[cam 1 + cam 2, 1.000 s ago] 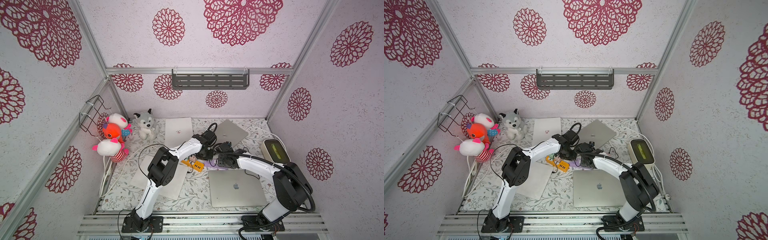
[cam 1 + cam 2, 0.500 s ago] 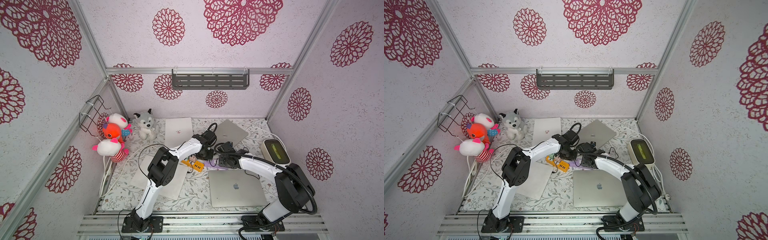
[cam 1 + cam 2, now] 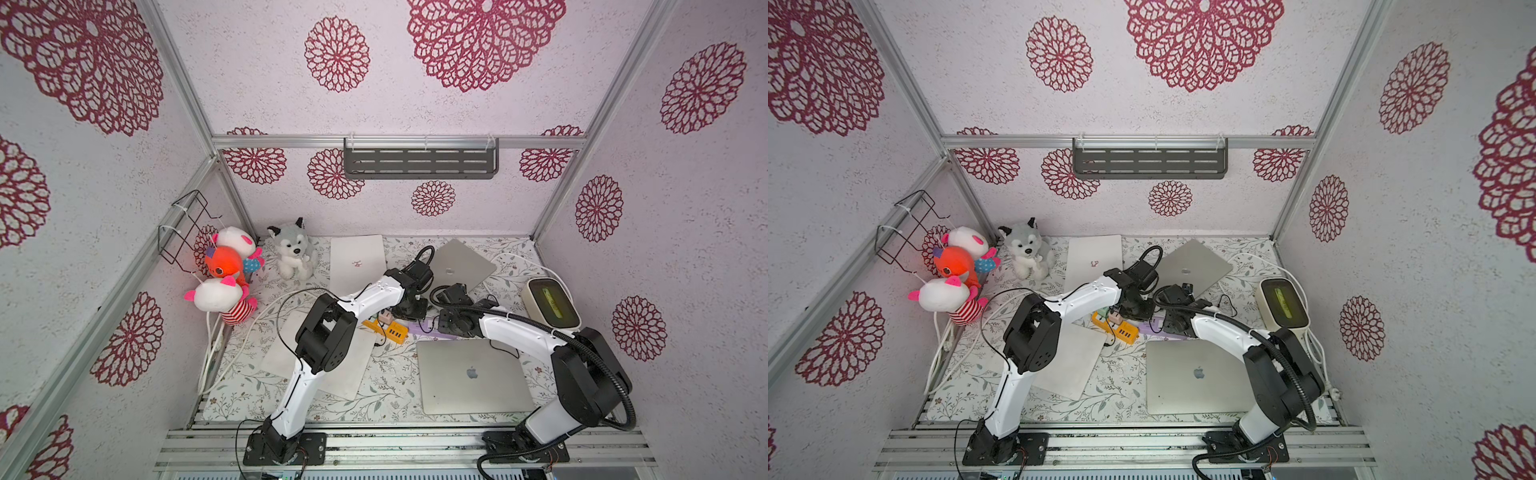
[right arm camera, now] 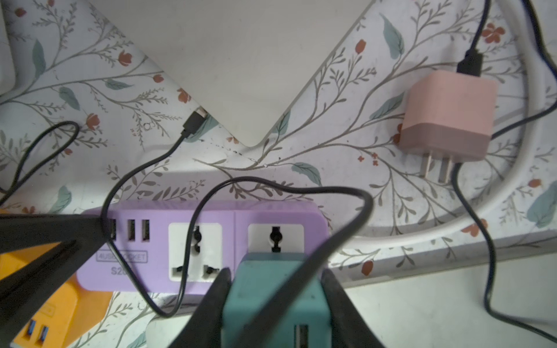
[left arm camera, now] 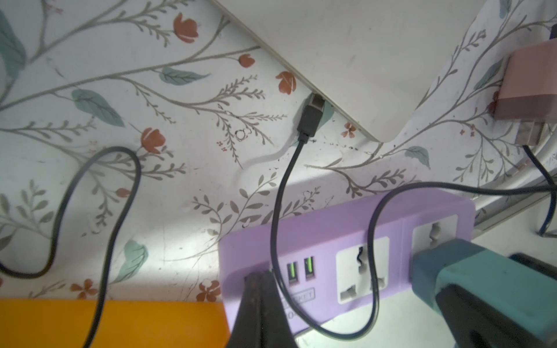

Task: Unplug the laptop charger
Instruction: Remove the plug from the socket.

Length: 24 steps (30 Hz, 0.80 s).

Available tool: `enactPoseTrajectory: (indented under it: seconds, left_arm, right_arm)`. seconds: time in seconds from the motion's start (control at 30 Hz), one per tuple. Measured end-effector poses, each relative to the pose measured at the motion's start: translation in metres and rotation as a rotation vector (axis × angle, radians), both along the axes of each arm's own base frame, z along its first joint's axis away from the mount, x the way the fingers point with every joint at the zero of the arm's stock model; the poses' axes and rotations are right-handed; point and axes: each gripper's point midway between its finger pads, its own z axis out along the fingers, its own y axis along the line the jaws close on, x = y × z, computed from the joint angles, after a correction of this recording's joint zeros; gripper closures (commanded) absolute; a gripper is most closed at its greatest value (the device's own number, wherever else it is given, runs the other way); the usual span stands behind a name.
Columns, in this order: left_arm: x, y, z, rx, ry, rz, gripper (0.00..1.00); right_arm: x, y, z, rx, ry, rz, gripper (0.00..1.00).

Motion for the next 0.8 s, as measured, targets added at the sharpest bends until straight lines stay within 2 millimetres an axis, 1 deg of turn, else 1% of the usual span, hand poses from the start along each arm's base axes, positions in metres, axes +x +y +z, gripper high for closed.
enactPoseTrajectory:
  seconds: [0.13,0.37,0.53,0.8]
  left_arm:
    - [0.0000,0.0001,-0.0001,0.001,0.000,0.000,1.00]
    - [-0.0002,0.0001,-0.0002,0.001,0.001,0.000,1.00]
    - [-0.0004,0.0001,-0.0004,0.001,0.001,-0.001,1.00]
    - [-0.0003,0.0001,-0.0006,0.000,0.001,0.000,1.00]
  right_arm:
    - [0.0012,0.0007,0.0002,-0.037,0.010,0.011,0.69]
    - [0.0006,0.0009,-0.0001,-0.002,0.011,0.009,0.71]
    - [0.0045,0.0029,-0.0001,-0.076,0.032,0.027,0.71]
    - [0.0022,0.0028,-0.0016,-0.004,0.020,0.017,0.71]
